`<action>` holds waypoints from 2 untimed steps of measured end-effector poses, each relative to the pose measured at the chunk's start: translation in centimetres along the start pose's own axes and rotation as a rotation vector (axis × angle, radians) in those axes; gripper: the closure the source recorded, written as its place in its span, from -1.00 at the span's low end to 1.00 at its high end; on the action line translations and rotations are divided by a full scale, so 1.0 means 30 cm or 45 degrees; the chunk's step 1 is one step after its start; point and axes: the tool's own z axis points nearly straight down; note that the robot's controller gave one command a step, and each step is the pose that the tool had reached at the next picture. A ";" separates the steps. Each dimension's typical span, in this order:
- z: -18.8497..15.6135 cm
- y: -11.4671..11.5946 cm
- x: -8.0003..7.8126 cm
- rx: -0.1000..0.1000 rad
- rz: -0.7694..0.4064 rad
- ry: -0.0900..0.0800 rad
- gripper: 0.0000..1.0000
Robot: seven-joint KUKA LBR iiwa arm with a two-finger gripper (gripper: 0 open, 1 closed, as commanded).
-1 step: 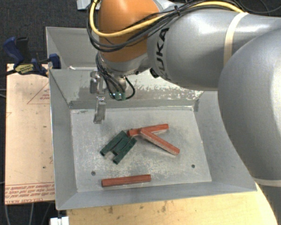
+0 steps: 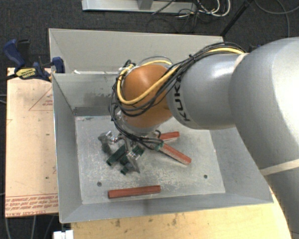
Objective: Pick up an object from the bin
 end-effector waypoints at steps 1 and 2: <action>-0.108 -0.145 0.064 0.007 0.107 -0.010 -1.00; -0.107 -0.157 0.096 0.002 0.125 -0.005 -1.00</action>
Offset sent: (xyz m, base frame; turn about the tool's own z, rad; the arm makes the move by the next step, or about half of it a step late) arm 0.0128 -0.0440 0.0308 0.0769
